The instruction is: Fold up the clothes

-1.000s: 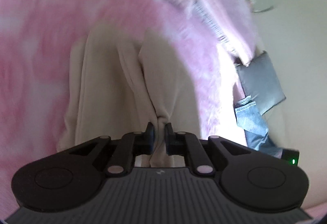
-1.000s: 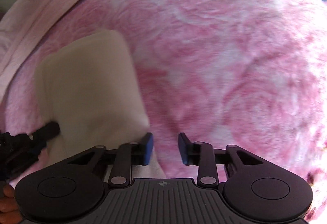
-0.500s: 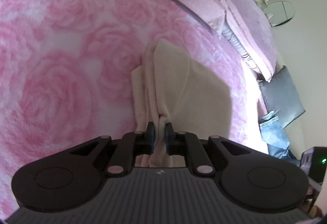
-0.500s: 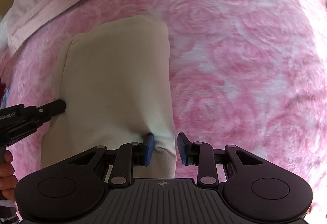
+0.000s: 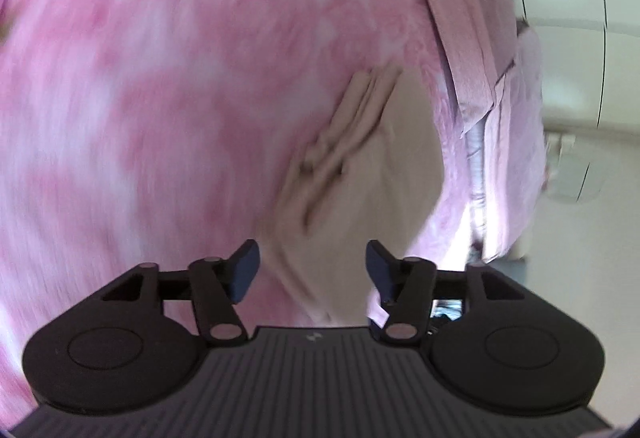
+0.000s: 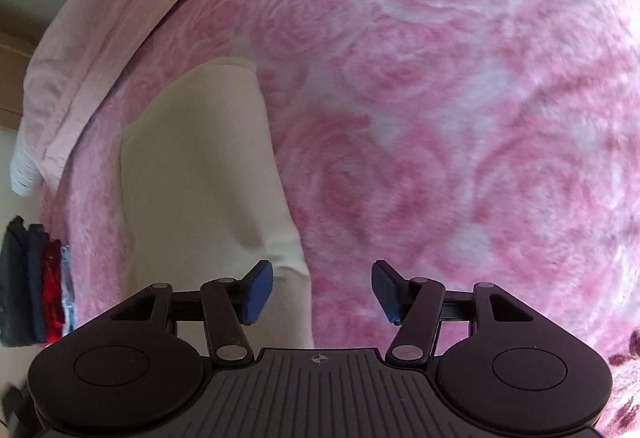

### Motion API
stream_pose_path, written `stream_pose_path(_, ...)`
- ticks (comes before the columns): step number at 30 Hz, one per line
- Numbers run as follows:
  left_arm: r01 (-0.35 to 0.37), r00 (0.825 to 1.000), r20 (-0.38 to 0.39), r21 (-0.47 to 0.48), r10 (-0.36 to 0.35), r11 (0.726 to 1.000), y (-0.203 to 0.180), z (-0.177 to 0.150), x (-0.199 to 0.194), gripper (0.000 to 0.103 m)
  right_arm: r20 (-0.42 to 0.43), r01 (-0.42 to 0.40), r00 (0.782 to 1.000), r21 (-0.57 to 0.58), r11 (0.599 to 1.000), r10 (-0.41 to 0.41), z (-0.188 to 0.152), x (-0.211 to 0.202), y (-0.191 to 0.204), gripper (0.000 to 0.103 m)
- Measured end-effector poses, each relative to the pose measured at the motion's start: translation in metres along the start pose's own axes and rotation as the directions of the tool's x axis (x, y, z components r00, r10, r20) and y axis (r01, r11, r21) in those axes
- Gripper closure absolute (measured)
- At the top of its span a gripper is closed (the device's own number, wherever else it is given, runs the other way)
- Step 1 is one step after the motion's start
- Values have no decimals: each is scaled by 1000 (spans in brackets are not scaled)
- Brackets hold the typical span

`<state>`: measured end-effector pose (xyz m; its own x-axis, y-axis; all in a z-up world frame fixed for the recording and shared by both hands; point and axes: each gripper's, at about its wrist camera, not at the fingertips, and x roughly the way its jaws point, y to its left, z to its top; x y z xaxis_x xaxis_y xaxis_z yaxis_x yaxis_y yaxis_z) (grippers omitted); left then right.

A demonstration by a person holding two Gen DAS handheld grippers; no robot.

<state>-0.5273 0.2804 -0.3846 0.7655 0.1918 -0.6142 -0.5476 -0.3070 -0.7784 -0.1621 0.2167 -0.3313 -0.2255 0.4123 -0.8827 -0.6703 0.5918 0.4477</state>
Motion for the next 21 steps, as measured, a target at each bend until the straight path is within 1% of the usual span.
stream_pose_path(2, 22, 1000, 14, -26, -22, 999, 1, -14, 12, 43, -9, -3, 1000, -2, 1000, 3, 0, -3, -8, 44)
stream_pose_path(4, 18, 999, 42, -41, -16, 999, 3, -23, 28, 43, -18, -6, 1000, -3, 1000, 6, 1, -7, -16, 44)
stream_pose_path(7, 10, 990, 138, -81, 2, 997, 16, -35, 48, 44, -31, -10, 999, -6, 1000, 10, 2, -12, -28, 44)
stream_pose_path(8, 23, 986, 168, -83, -9, 996, 16, -38, 50, 44, -36, -12, 999, -6, 1000, 11, 2, -13, -32, 44)
stream_pose_path(9, 40, 980, 197, -83, -23, 996, 17, -41, 51, 47, -38, -11, 999, -9, 1000, 10, 3, -14, -36, 44)
stream_pose_path(10, 56, 973, 226, -82, -36, 995, 17, -44, 52, 76, -36, -5, 999, -14, 1000, 4, 5, -15, -39, 44)
stream_pose_path(11, 57, 971, 234, -60, -42, 997, 14, -41, 50, 92, -34, 0, 999, -19, 1000, 0, 7, -17, -41, 44)
stream_pose_path(12, 56, 970, 238, -34, -46, 998, 11, -38, 48, 94, -31, 5, 1000, -25, 1000, -6, 8, -19, -44, 44)
stream_pose_path(14, 53, 968, 246, 17, -55, 998, 5, -30, 44, 95, -28, 10, 1000, -33, 999, -11, 13, -21, -45, 44)
stream_pose_path(17, 2, 966, 256, 134, -37, 991, -11, 7, 22, 96, -17, -28, 999, -52, 998, 27, 21, -25, -41, 44)
stream_pose_path(19, -34, 965, 263, 212, -24, 977, -21, 32, 7, 96, -12, -68, 998, -75, 995, 67, 29, -25, -35, 44)
stream_pose_path(21, -70, 962, 271, 288, -12, 955, -32, 57, -9, 95, -14, -127, 992, -86, 988, 126, 40, -22, -28, 44)
